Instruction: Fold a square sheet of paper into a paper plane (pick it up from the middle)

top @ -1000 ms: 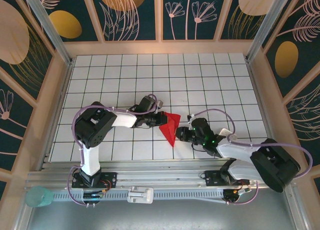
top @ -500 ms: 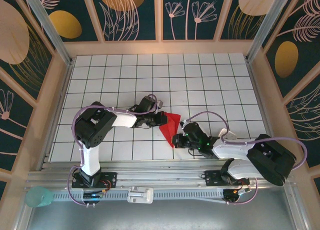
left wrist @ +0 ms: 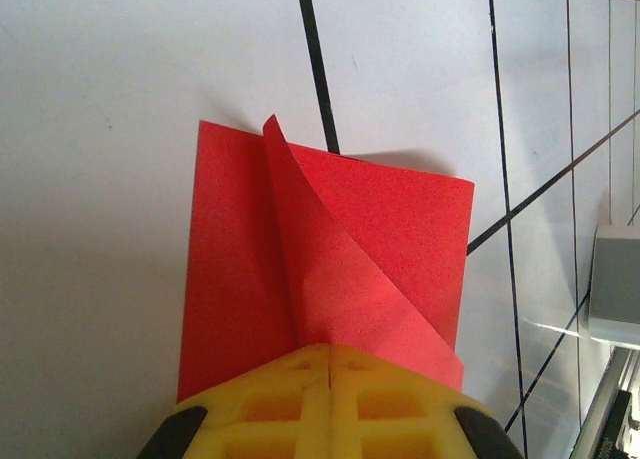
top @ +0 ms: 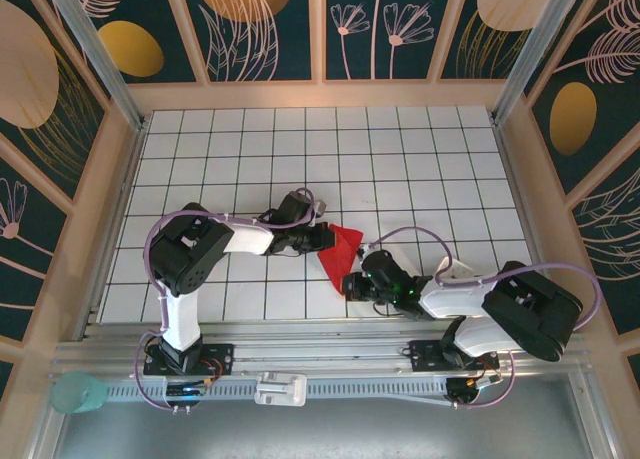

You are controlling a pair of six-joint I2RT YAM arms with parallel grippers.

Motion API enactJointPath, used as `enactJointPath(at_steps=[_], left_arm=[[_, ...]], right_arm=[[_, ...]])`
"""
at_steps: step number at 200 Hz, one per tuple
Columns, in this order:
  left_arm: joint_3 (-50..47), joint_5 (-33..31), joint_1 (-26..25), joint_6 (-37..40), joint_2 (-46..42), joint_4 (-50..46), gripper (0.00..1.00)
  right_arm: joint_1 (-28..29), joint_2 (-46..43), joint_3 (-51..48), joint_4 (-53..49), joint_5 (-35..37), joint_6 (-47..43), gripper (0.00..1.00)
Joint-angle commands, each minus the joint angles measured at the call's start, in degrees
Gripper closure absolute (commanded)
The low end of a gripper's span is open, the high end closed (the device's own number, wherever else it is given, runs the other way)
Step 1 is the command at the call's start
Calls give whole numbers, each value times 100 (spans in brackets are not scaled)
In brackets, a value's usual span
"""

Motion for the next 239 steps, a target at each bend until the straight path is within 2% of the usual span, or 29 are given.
enactJointPath(at_steps=[1,60,119,135,159,183,202,239], left_arm=[[-145,-485,-12,147,227,-581,100],[-157,-521,-13,130,229,-581,100],[-172,-530,-6,120,215,-594,100],[-187,-491,-13,90,181,-565,100],[-226,-362,-11,-42,79,-457,100],[-312,-266,-15,-211,-40,-299,100],[-349,-266,-17,-275,-91,-261,100],[-391,-275,-20,-321,-83,-226,100]], right_arm=[[201,98,-97,-307,129,126,100],[599,-159,-126,-800,365,220,100],[679,-802,-225,-884,302,-51,100],[503,-1180,-266,-981,402,-99,100],[-86,-1816,-488,-939,300,-51,100],[-695,-2250,-630,-758,-25,-6,94],[-735,-2142,-520,-596,-171,-71,89],[-718,-1378,-160,-135,-405,-223,80]])
